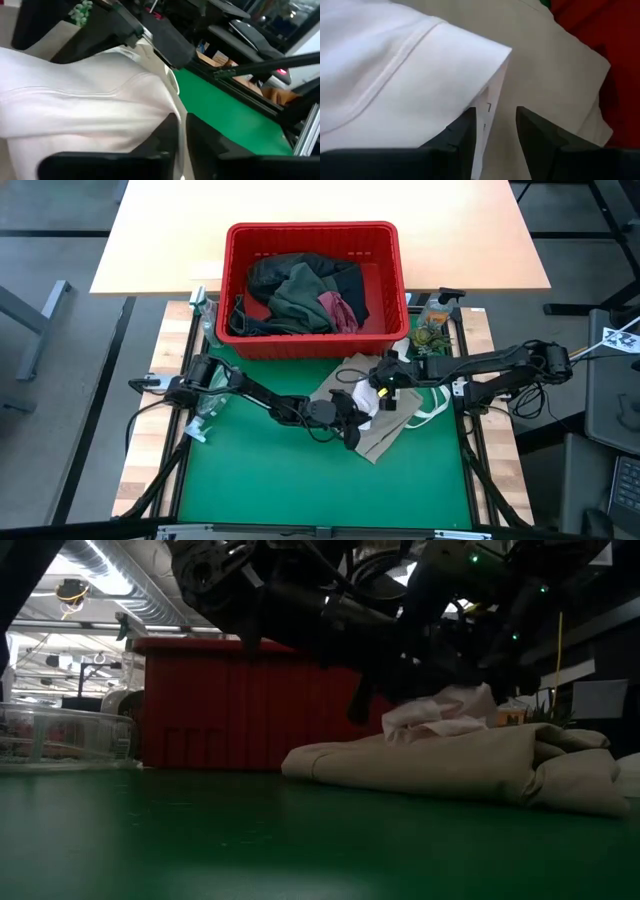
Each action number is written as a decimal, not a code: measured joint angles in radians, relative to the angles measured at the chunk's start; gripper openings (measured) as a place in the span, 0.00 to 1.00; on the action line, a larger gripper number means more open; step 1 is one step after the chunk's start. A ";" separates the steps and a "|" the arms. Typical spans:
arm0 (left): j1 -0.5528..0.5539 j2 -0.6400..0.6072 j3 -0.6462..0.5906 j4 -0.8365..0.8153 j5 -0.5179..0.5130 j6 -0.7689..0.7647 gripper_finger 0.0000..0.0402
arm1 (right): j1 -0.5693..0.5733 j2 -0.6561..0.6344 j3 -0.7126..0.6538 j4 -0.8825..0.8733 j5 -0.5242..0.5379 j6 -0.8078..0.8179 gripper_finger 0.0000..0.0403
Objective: Fold laundry
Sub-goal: Fold the white underwear
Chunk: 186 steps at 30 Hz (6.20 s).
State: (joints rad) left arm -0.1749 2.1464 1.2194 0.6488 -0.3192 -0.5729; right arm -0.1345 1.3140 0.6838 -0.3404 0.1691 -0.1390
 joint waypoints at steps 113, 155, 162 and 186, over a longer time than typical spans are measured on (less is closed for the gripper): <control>-0.003 -0.107 0.000 -0.360 -0.123 0.026 0.28 | 0.298 0.011 0.055 -0.211 0.354 -0.246 0.02; -0.033 -0.005 0.000 -0.343 -0.124 0.085 0.28 | 0.298 0.031 0.057 -0.282 0.371 -0.233 0.05; -0.034 -0.005 0.000 -0.342 -0.124 0.085 0.28 | 0.298 0.031 0.072 -0.315 0.372 -0.224 0.05; -0.033 -0.094 0.000 -0.397 -0.107 0.089 0.28 | 0.297 0.067 0.133 -0.106 -0.123 0.059 0.05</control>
State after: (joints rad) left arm -0.2081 2.0524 1.2194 0.2514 -0.4266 -0.4834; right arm 0.1624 1.3807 0.8169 -0.4468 0.0464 -0.0802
